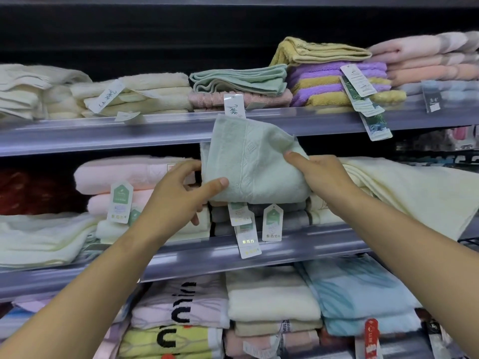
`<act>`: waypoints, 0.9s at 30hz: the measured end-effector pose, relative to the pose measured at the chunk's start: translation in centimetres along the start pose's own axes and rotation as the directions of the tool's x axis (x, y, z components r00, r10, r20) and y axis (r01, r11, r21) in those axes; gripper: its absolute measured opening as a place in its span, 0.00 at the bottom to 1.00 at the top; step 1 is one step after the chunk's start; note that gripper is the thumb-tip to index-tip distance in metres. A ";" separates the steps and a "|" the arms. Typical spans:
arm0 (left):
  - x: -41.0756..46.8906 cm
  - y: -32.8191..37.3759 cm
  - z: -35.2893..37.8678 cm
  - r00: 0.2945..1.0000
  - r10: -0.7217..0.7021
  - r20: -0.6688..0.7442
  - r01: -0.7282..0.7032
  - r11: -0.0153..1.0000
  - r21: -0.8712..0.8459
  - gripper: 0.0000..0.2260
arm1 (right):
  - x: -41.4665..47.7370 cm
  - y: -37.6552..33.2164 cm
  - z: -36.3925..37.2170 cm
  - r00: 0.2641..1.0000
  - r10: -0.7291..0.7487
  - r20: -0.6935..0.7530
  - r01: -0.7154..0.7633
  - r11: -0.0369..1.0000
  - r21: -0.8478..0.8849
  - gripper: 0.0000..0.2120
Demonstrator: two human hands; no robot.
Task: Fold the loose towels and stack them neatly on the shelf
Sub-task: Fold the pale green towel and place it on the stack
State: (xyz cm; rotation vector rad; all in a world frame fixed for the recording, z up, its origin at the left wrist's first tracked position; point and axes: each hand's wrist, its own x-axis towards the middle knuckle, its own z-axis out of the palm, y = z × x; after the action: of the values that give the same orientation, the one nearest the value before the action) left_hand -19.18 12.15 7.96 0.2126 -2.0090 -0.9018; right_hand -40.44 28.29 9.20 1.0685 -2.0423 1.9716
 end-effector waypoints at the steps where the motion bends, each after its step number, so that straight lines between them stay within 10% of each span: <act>1: 0.0 0.1 0.0 0.998 -0.035 0.045 0.036 0.999 -0.017 0.13 | 0.3 -0.2 0.2 1.000 0.019 0.000 -0.019 1.000 -0.024 0.24; 9: 1.6 0.4 1.9 0.971 -0.192 -0.146 0.198 0.980 0.029 0.17 | 2.2 -2.5 1.1 0.981 0.195 0.006 -0.184 0.936 -0.301 0.17; 15: 3.3 0.8 1.8 0.963 -0.141 -0.231 0.166 0.982 0.092 0.03 | 2.1 -2.5 1.1 0.991 0.133 0.008 -0.132 0.988 -0.077 0.17; 27: 4.6 0.8 2.7 0.955 -0.089 -0.285 0.124 0.987 0.107 0.16 | 5.7 -1.8 2.1 0.935 0.351 -0.046 -0.349 0.936 0.049 0.17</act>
State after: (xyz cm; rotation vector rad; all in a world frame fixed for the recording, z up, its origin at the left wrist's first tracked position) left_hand -23.88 11.99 10.67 0.4951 -1.8032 -0.7662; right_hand -42.87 24.24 13.38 0.6816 -2.3042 2.1793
